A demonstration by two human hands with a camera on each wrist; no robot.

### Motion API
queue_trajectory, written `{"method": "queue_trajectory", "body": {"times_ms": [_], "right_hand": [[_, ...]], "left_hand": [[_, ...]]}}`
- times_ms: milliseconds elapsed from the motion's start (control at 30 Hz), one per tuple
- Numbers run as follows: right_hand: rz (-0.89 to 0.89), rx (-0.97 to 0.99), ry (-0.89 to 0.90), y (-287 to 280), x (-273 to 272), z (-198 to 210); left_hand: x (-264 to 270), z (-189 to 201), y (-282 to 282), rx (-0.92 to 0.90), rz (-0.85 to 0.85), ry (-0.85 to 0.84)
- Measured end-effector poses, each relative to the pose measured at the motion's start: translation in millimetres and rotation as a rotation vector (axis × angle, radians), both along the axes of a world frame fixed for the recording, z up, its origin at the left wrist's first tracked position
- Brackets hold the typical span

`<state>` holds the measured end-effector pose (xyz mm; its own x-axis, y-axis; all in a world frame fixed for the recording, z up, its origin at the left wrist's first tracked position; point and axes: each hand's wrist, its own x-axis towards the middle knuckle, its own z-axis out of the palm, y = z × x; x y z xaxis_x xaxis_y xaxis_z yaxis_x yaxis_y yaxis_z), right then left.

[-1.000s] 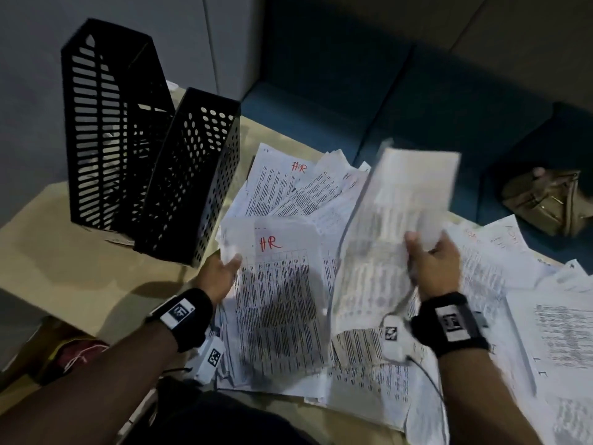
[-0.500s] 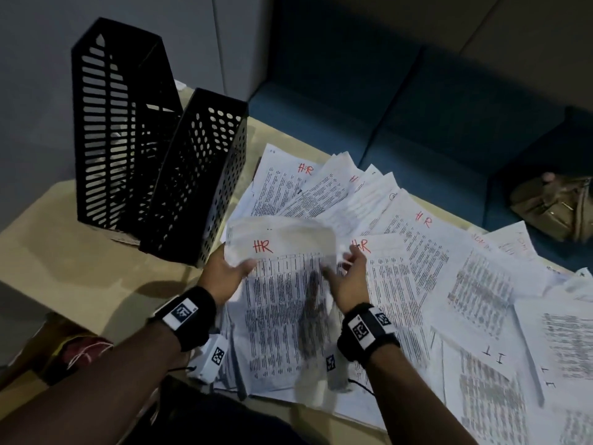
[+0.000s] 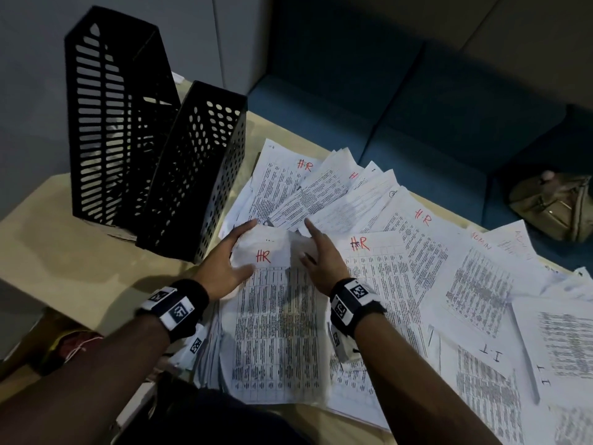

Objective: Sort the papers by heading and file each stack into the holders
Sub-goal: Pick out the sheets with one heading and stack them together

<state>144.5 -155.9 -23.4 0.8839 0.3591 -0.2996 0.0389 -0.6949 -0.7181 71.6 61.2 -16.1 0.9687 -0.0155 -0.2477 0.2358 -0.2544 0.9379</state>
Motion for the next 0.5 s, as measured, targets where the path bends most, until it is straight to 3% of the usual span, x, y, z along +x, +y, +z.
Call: {"method": "queue_trajectory", "body": {"times_ms": [133, 233, 300, 400, 500], "right_hand": [[0.020, -0.214, -0.025, 0, 4, 0], [0.016, -0.339, 0.009, -5, 5, -4], [-0.012, -0.284, 0.027, -8, 4, -5], [-0.035, -0.151, -0.006, -9, 0, -1], [-0.108, 0.001, 0.017, -14, -5, 8]], "left_hand": [[0, -3, -3, -0.023, 0.091, -0.067], [-4, -4, -4, 0.017, 0.068, -0.079], [-10, -7, -3, 0.011, 0.089, -0.052], [-19, -12, -5, -0.105, 0.123, 0.133], [-30, -14, -6, -0.033, 0.121, 0.242]]}}
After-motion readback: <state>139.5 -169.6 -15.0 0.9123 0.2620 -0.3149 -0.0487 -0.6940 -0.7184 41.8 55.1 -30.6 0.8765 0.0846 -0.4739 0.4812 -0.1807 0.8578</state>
